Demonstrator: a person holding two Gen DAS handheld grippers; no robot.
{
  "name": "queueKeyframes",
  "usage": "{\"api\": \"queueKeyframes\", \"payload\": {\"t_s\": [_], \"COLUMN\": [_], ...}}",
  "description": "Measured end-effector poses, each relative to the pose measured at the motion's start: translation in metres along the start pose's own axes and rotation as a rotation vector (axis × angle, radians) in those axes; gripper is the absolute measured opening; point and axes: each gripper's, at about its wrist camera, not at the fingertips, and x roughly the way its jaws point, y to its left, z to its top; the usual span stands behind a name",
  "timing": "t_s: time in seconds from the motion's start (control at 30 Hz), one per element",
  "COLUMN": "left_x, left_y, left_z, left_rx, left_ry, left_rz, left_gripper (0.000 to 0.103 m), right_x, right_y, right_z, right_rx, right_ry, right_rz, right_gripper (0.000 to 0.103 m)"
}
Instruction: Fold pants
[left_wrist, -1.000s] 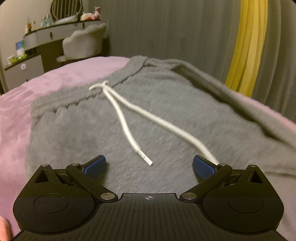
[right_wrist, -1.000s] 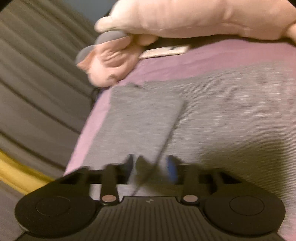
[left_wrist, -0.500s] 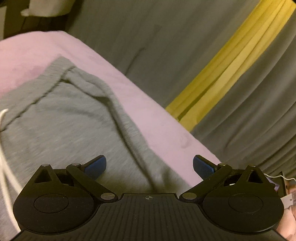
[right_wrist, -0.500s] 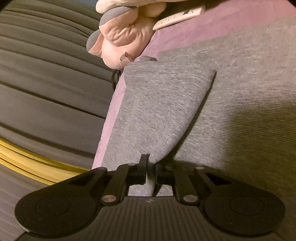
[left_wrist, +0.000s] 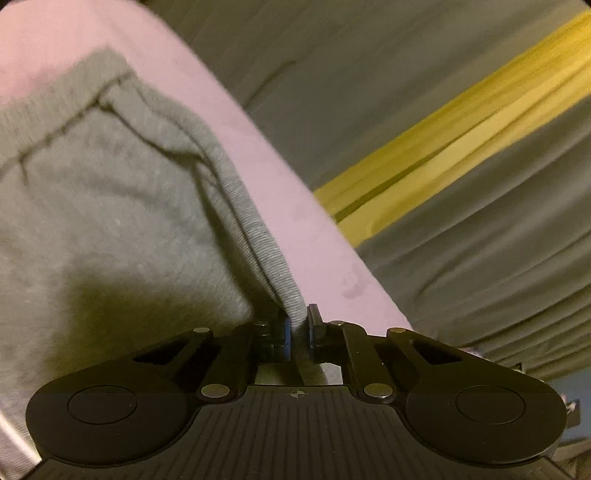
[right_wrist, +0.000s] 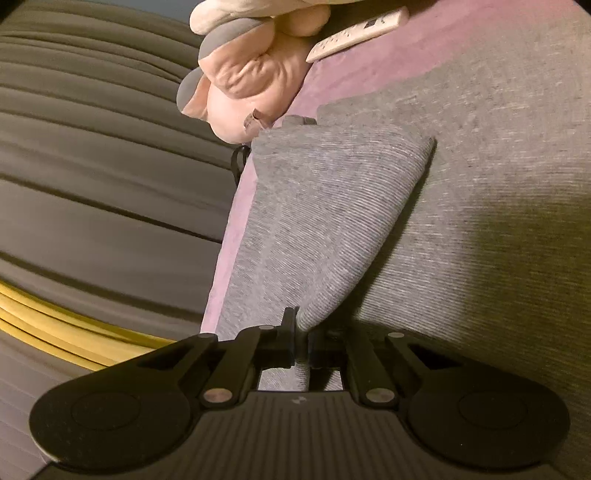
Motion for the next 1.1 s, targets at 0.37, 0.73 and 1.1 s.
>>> {"api": "queueKeyframes", "payload": {"t_s": [0.37,0.73,1.1], "left_x": [-0.190,-0.222,-0.212], "left_y": [0.023,0.134,0.158], "left_z": [-0.045,-0.161,-0.126], "left_rx": [0.138,0.076,-0.080], "left_ry": [-0.098,0.020,-0.089], "left_rz": [-0.172,0.079,0.079], "left_gripper": [0.009,0.018,0.053], "right_x": [-0.089,-0.153,-0.129], "right_y": [0.024,-0.016,-0.032], "right_z": [0.031,0.051,0.045], "right_rx": [-0.037,-0.214,-0.196], "right_ry": [-0.012,0.072,0.100], "right_rz": [0.091,-0.164,-0.214], "right_gripper": [0.005,0.005,0.023]}}
